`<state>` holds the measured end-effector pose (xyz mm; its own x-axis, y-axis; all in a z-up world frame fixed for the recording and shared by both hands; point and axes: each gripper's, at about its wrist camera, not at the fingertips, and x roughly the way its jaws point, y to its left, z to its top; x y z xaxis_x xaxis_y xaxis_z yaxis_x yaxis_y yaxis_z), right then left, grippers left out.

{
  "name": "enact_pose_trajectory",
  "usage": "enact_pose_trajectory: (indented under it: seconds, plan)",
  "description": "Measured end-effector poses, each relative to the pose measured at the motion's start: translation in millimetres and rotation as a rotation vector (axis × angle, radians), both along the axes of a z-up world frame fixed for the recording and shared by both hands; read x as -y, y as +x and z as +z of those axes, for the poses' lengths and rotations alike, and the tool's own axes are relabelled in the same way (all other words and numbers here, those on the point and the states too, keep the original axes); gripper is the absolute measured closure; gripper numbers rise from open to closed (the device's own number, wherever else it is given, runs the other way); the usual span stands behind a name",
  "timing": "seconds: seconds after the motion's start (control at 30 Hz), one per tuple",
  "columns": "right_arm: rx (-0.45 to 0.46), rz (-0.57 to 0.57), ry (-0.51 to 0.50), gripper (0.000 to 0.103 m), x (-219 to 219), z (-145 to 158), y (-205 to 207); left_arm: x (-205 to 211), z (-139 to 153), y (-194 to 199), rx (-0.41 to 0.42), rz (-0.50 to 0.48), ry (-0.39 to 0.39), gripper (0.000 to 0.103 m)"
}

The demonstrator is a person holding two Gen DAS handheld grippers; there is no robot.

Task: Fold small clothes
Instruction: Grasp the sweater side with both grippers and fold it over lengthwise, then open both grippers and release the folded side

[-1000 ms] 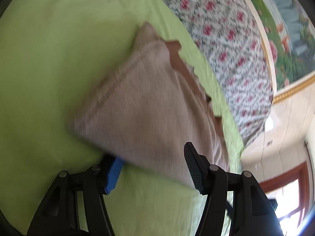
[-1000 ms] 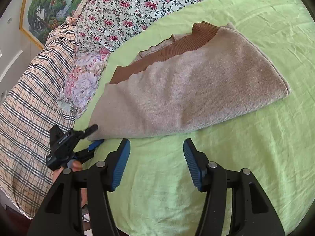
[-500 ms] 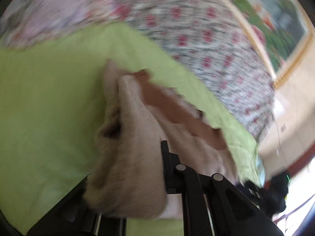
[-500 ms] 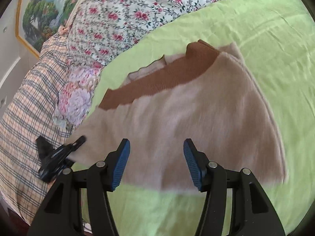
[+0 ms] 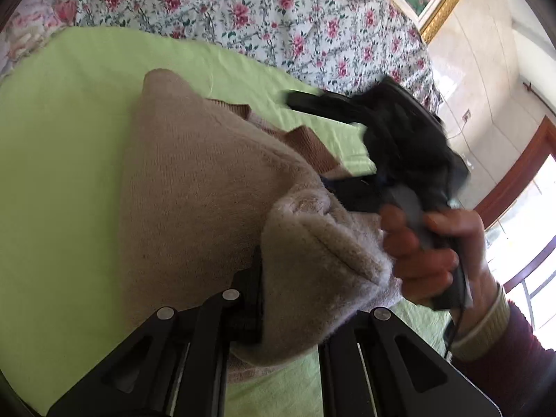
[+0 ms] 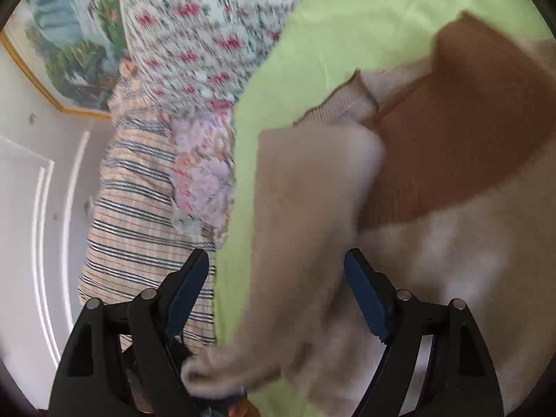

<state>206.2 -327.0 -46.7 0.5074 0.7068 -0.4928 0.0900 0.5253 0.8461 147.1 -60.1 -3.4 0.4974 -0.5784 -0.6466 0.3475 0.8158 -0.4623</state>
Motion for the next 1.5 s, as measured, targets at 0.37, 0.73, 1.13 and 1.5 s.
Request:
enact_pose_trajectory:
  seconds: [0.37,0.73,1.13,1.5]
  plan:
    - [0.148,-0.010,-0.275,0.087,16,76,-9,34,29,-6,0.072,-0.082,-0.024,0.096]
    - [-0.014,-0.028,-0.599,0.087,94,35,-30,154,-17,15,-0.041,-0.235,-0.015,0.095]
    - [-0.004,-0.123,-0.797,0.069,99,48,-62,122,-8,-9,-0.083,-0.307,-0.052,0.060]
    - [-0.028,-0.145,-0.627,0.014,88,43,-89,3,-5,26,-0.134,-0.026,-0.088,0.023]
